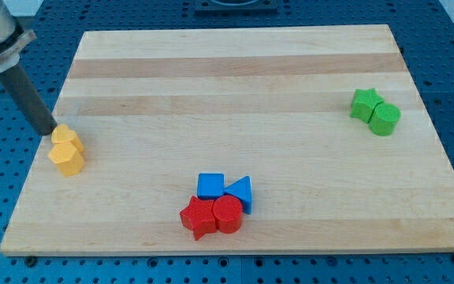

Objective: Put the yellow heart at the top right of the yellow hexagon

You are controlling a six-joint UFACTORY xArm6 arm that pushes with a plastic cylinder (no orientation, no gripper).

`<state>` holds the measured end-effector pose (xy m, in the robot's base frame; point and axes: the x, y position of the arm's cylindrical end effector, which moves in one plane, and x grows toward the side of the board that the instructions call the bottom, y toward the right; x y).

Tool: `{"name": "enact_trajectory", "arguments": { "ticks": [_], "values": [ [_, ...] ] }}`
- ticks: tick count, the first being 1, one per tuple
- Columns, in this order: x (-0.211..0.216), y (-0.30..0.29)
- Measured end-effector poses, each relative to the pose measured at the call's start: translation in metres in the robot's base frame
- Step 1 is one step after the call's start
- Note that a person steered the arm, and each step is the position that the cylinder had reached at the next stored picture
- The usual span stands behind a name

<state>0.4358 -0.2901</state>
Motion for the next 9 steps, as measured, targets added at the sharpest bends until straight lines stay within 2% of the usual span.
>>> {"name": "enact_trajectory", "arguments": {
  "ticks": [3, 4, 5, 7, 9],
  "values": [
    [0.022, 0.045],
    [0.015, 0.046],
    [-0.002, 0.063],
    [-0.003, 0.113],
    [0.001, 0.085]
  ]
}}
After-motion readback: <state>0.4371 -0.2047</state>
